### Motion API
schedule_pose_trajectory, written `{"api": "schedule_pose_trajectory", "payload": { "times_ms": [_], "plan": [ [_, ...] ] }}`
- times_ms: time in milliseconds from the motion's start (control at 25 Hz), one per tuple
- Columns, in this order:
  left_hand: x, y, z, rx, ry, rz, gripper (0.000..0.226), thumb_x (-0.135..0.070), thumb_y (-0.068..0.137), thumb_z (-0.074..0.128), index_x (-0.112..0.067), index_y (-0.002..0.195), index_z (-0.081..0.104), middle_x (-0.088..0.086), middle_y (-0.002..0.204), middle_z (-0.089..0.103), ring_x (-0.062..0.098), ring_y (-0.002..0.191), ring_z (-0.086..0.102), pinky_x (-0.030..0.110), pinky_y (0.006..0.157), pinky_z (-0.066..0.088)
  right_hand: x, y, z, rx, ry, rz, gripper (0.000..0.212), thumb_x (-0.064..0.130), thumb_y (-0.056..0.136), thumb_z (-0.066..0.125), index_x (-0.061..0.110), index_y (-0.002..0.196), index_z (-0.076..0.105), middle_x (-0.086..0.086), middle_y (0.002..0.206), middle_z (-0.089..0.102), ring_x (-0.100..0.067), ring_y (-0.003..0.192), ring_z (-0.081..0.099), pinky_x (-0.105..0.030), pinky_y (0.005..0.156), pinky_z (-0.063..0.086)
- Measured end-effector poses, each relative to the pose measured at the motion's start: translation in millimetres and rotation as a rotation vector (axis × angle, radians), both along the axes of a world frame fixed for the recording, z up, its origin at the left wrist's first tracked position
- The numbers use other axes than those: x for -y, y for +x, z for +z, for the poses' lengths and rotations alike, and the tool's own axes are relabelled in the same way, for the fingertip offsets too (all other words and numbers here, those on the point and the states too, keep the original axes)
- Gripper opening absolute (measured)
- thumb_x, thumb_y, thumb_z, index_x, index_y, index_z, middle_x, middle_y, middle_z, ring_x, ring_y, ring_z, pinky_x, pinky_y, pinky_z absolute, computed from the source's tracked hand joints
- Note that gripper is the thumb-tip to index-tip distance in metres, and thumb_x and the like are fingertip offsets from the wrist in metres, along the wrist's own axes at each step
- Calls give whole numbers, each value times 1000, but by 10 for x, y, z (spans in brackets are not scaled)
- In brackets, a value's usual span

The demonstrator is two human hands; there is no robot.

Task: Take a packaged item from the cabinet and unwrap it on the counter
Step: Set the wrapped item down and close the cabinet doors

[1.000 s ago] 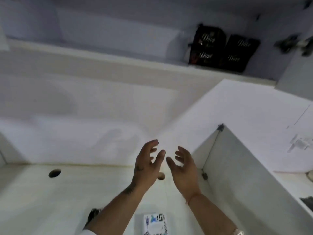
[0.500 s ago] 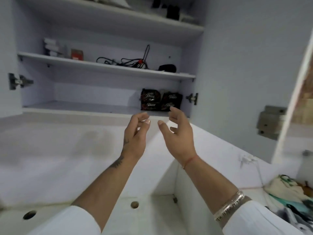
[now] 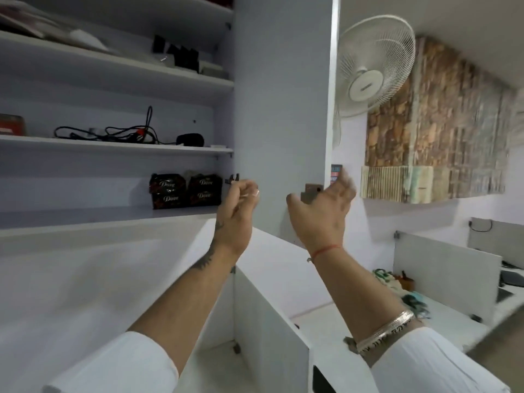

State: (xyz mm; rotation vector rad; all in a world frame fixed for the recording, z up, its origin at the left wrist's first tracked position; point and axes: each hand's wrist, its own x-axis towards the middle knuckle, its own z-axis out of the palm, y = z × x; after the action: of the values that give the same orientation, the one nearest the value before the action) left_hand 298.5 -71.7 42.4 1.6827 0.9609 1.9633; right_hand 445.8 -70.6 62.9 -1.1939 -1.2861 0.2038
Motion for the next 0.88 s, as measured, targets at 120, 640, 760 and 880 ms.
{"api": "schedule_pose_trajectory", "payload": {
  "times_ms": [120, 640, 760, 880],
  "plan": [
    [86, 162, -64, -79, -24, -39, 40, -44, 90, 58, -30, 127, 61, -13, 132, 63, 2, 123, 59, 33, 110, 46, 97, 18, -127, -214, -33, 182, 57, 41, 79, 61, 23, 132, 48, -2, 134, 58, -22, 117, 59, -42, 103, 48],
    [244, -2026, -411, -207, -175, 735, 65, -9, 102, 53, -24, 160, 27, 5, 145, 57, 24, 126, 59, 25, 99, 46, -540, -2106, -552, 568, -45, 710, 79, 47, 92, 66, 26, 159, 31, -5, 163, 28, -28, 149, 37, -43, 118, 38],
    [116, -2535, -449, -238, -276, 814, 65, -6, 99, 53, -32, 155, 38, 9, 119, 70, 27, 99, 68, 24, 81, 49, -739, -2585, -579, 662, -127, 744, 90, 42, 89, 72, 30, 162, 22, -8, 168, 10, -35, 153, 26, -45, 122, 33],
    [14, -2852, -363, -250, -395, 827, 59, -7, 97, 55, -31, 150, 46, 11, 130, 64, 26, 107, 64, 31, 88, 55, -859, -2866, -587, 707, -151, 721, 90, 39, 90, 71, 33, 163, 19, -7, 170, 3, -35, 155, 22, -45, 121, 33]
  ]
}}
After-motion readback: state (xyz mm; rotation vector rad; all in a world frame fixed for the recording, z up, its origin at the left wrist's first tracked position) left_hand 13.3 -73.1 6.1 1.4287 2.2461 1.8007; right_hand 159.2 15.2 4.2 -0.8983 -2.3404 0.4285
